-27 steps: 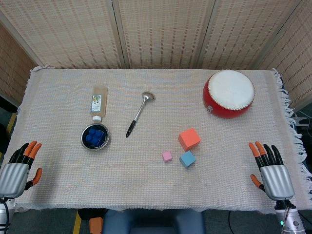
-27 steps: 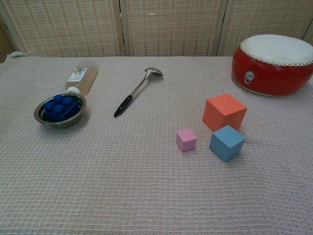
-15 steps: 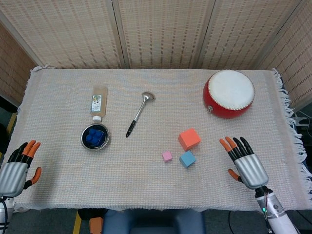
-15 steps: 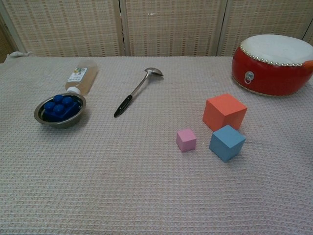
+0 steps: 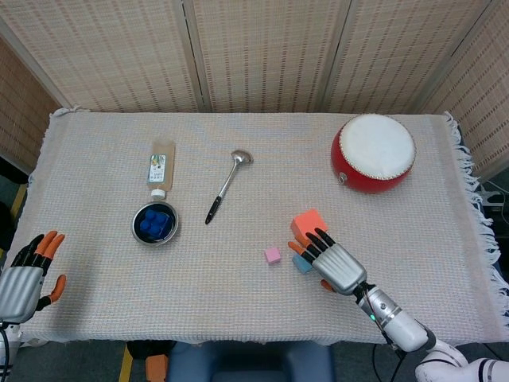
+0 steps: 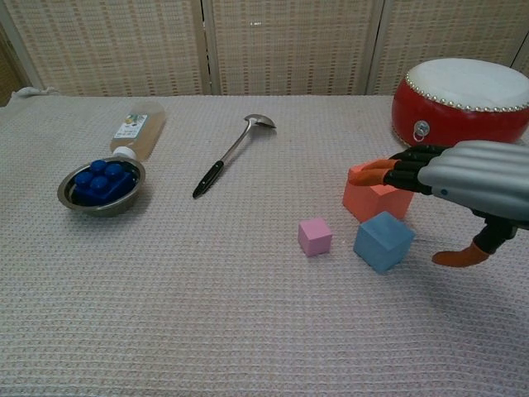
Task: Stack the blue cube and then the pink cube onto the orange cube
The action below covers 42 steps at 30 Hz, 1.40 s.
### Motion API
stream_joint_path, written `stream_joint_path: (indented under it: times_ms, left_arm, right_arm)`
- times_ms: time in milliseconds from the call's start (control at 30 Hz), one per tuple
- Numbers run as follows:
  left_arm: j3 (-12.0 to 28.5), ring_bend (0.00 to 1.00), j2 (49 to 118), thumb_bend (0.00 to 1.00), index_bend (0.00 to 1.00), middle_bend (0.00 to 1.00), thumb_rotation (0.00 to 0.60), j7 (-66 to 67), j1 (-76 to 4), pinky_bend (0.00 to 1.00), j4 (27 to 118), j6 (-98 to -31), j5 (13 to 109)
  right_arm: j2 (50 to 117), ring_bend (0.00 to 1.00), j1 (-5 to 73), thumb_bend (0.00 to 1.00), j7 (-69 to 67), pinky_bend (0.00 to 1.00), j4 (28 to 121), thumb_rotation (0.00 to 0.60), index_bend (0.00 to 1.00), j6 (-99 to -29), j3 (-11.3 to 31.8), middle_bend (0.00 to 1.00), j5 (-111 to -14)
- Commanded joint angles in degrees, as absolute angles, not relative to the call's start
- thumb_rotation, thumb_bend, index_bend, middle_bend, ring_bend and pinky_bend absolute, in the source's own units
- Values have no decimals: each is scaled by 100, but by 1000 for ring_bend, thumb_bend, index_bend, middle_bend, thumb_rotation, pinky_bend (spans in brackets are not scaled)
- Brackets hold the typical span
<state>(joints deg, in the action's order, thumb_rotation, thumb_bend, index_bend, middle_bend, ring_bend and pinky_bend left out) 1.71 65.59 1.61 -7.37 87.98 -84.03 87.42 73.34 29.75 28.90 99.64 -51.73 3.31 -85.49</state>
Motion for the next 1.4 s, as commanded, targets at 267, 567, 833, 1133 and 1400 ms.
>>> stream_joint_path:
  times_ms: [267,567,833,1133,1400]
  left_arm:
    - [184,0,6593,478,0,0,600,208,-767,157,8777,-8351,8718]
    - [194,0,6583,479,0,0,600,156,-768,157,8757,-8371,8723]
    - [185,0,6560,479,0,0,600,120,-746,157,8773,-8415,8746]
    - [182,0,6556,480,0,0,600,102,-753,157,8752,-8399,8747]
    - [190,0,6563,480,0,0,600,121,-751,157,8743,-8403,8731]
  right_arm:
    - [7658,0,3367,145,3940,0,9876,600,93,-4975,499,0,-7762]
    - [7918,0,3640,144,4636,0,9812,600,196,-4916,427,0,-7168]
    - [8007,0,3781,145,5031,0,9814,600,214,-4998,257,0,-6819]
    - [8125,0,3892,145,5251,0,9766,600,377,-5184,139,0,-6574]
    - [8245,0,3943,144,5272,0,9649,600,459,-5357,51,0,-6537]
